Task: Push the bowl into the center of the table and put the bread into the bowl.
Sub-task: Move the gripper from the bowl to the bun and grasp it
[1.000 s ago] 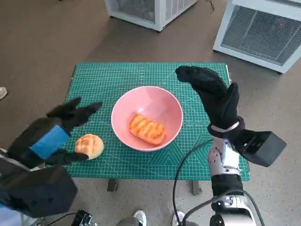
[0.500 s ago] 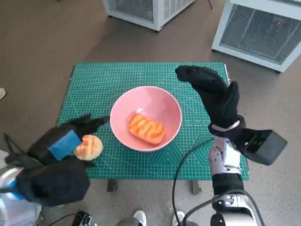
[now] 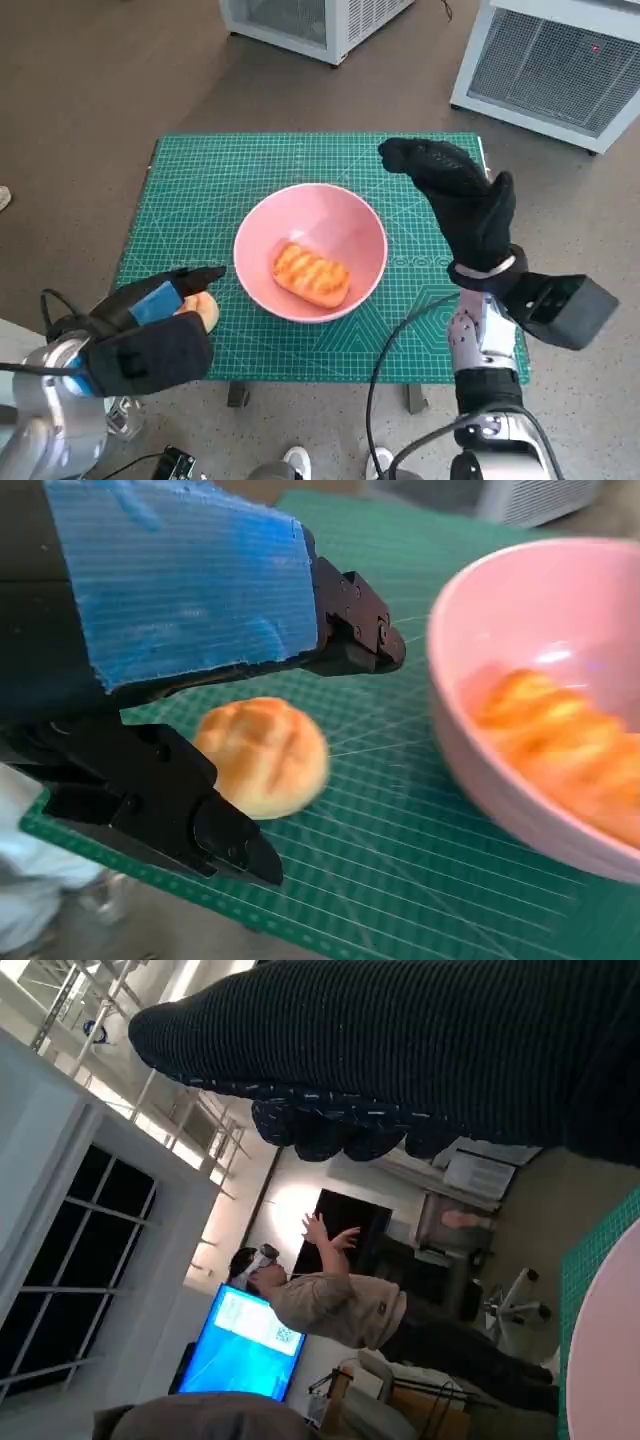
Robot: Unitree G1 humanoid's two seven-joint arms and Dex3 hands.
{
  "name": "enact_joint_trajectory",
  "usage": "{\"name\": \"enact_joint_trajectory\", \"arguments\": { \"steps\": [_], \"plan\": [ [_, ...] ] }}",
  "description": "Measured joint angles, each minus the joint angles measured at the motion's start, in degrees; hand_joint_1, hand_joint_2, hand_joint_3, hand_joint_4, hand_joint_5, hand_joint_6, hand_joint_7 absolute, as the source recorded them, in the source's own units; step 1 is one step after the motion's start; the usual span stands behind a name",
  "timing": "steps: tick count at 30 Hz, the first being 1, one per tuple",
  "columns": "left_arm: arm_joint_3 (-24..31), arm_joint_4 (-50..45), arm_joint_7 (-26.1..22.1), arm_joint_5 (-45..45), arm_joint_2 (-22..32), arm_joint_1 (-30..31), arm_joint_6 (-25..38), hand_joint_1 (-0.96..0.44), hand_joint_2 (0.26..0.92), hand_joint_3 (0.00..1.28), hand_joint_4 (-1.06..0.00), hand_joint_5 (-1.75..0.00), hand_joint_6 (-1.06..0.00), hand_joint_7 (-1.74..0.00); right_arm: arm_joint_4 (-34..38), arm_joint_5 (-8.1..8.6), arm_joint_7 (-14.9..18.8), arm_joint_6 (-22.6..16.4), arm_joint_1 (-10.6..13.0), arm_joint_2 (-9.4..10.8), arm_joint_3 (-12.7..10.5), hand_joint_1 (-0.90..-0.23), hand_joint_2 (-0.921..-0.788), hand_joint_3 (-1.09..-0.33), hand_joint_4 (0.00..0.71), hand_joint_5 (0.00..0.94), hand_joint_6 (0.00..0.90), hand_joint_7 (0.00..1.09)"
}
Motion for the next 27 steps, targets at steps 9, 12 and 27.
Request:
{"name": "enact_joint_trajectory", "arguments": {
  "steps": [9,12,27],
  "plan": [
    [-3.1,3.3,0.6,3.2,-0.2,-1.1,2.6,0.09,0.777,0.02,-0.31,-0.02,-0.48,-0.04,-0.3,0.0,0.0,0.1,0.0,0.0,0.0,-0.704,-0.921,-0.727,0.179,0.0,-0.001,0.6],
    [-3.6,4.2,0.7,3.6,-0.3,-1.4,3.3,0.09,0.783,0.02,-0.35,-0.02,-0.51,-0.03,-0.3,0.0,0.0,0.1,0.0,0.0,0.0,-0.701,-0.921,-0.726,0.179,0.0,-0.001,0.6],
    [-5.0,10.4,5.2,5.3,-1.1,-2.6,0.5,0.15,0.893,0.06,-0.71,-1.04,-0.73,-0.55,-0.2,-0.03,0.0,0.0,0.0,0.0,0.0,-0.702,-0.921,-0.724,0.18,0.001,-0.001,0.6]
  ]
}}
